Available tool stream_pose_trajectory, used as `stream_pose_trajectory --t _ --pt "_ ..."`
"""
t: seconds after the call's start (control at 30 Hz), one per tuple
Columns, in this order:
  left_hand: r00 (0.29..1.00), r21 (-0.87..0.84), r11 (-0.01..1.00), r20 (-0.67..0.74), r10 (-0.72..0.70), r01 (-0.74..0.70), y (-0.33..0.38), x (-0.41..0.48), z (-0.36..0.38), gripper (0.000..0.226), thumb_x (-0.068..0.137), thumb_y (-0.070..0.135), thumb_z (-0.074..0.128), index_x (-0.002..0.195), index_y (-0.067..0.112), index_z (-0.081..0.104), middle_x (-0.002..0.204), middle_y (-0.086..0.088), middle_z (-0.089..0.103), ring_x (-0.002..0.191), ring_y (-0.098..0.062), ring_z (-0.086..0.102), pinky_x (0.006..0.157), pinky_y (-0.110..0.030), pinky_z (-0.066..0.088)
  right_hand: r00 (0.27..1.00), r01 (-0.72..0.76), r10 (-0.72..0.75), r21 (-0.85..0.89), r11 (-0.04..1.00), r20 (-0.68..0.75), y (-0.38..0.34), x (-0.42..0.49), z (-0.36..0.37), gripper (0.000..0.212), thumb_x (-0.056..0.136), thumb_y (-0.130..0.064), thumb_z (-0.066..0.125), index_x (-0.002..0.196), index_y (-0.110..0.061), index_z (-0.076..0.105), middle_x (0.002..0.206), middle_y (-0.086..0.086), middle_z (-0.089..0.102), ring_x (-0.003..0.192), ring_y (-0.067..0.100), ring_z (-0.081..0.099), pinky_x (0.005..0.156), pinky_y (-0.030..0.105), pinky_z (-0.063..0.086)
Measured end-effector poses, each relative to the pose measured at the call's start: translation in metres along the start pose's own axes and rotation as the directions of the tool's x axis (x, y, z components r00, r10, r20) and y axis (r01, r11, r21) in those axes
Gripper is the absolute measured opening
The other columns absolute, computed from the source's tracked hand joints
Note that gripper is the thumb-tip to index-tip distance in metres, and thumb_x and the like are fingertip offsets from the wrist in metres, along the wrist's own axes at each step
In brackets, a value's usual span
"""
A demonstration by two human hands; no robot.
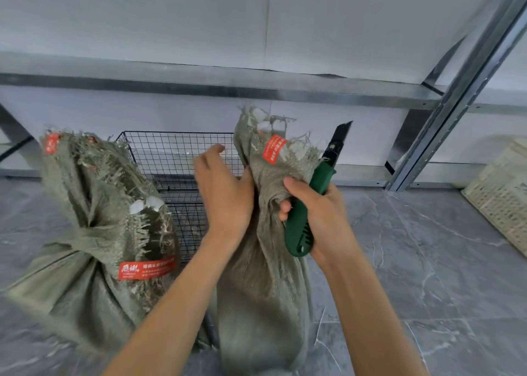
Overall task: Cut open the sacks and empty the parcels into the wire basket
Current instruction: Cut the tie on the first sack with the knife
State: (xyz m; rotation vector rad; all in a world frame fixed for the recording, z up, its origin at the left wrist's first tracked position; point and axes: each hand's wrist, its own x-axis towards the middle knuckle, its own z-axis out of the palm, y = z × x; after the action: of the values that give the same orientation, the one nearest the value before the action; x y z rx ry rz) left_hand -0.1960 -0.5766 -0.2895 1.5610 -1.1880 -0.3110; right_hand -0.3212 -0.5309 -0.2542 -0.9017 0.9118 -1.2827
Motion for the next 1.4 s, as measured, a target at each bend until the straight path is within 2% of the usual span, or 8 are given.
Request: stream_pose_trajectory --t 0.1,0.2,0.47,0.73,0.83,0.97,1.1,1.4 --pt "0.978 -0.074 0.992 -0.192 0.083 -0.099 0.02 -0.025 -0.02 0.019 0.087 0.02 0.063 0.097 0.015 0.048 0.088 0.002 0.048 0.078 -0.01 0.046 0.069 -0.019 0.037 1.0 0.013 -0.013 -0.056 0.998 0.0 0.004 0.0 0.002 0.019 0.088 -0.004 0.062 0.074 -0.014 0.053 0.05 0.0 0.05 0.047 0.017 0.048 0.047 0.028 0.044" --pt "0.999 -0.306 0.952 0.05 0.01 0.005 0.036 -0.036 -0.03 0.023 0.093 0.031 0.056 0.077 0.015 0.052 0.062 0.005 0.05 0.055 -0.004 0.046 0.055 -0.019 0.039 0.997 0.072 -0.072 -0.18 0.981 0.01 0.005 0.0 0.003 0.017 0.087 -0.004 0.063 0.075 -0.014 0.057 0.051 0.0 0.051 0.048 0.018 0.046 0.047 0.03 0.042" --pt "0.848 -0.376 0.82 0.48 -0.226 0.431 0.049 -0.036 -0.047 0.032 0.089 0.04 0.058 0.099 0.012 0.068 0.093 -0.001 0.073 0.086 -0.009 0.07 0.075 -0.031 0.06 0.96 0.24 -0.119 -0.519 0.82 0.255 -0.009 -0.011 -0.002 0.018 0.084 -0.002 0.065 0.082 -0.019 0.059 0.051 -0.015 0.056 0.046 -0.002 0.05 0.047 0.012 0.038" --pt "0.85 -0.293 0.907 0.514 -0.118 0.303 0.048 -0.043 -0.056 0.03 0.096 0.016 0.046 0.083 0.027 0.071 0.087 0.0 0.074 0.086 -0.019 0.07 0.084 -0.046 0.056 0.996 0.081 -0.058 -0.423 0.902 0.068 -0.016 -0.014 -0.01 0.051 0.071 -0.062 0.065 0.085 -0.014 0.058 0.052 0.001 0.045 0.044 0.014 0.039 0.045 0.026 0.036" --pt "0.859 -0.252 0.946 0.509 -0.051 0.206 0.048 -0.046 -0.054 0.023 0.091 0.025 0.05 0.087 0.027 0.072 0.086 -0.011 0.072 0.088 -0.036 0.066 0.082 -0.059 0.051 0.992 0.125 -0.1 -0.47 0.874 0.077 -0.017 -0.017 -0.003 0.044 0.073 -0.048 0.068 0.086 -0.006 0.061 0.062 0.011 0.056 0.052 0.015 0.053 0.049 0.026 0.047" --pt "0.86 -0.258 0.954 0.51 -0.002 0.155 0.046 -0.046 -0.054 0.025 0.091 0.035 0.053 0.087 0.02 0.072 0.077 -0.005 0.071 0.076 -0.025 0.067 0.074 -0.05 0.055 0.995 0.103 -0.086 -0.486 0.868 0.057 -0.02 -0.016 -0.006 0.012 0.083 -0.022 0.07 0.075 -0.016 0.063 0.05 -0.002 0.05 0.045 0.014 0.045 0.044 0.027 0.041" --pt "0.876 -0.221 0.969 0.482 0.01 0.11 0.047 -0.046 -0.057 0.022 0.09 0.026 0.059 0.075 0.012 0.066 0.051 0.011 0.049 0.047 -0.003 0.039 0.048 -0.02 0.03 0.982 0.172 -0.188 -0.518 0.838 0.022 -0.022 -0.015 -0.01 0.015 0.084 -0.017 0.068 0.073 -0.013 0.059 0.05 -0.007 0.045 0.045 0.011 0.038 0.045 0.024 0.037" --pt "0.878 -0.017 1.0 0.479 0.003 0.006 0.048 -0.049 -0.06 0.043 0.07 0.056 0.057 0.065 0.013 0.06 0.05 0.002 0.054 0.046 -0.012 0.044 0.054 -0.03 0.036 0.945 0.229 -0.325 -0.625 0.746 -0.041 -0.027 -0.016 -0.01 0.02 0.085 -0.016 0.067 0.073 -0.008 0.053 0.049 -0.006 0.04 0.044 0.008 0.031 0.041 0.016 0.03"
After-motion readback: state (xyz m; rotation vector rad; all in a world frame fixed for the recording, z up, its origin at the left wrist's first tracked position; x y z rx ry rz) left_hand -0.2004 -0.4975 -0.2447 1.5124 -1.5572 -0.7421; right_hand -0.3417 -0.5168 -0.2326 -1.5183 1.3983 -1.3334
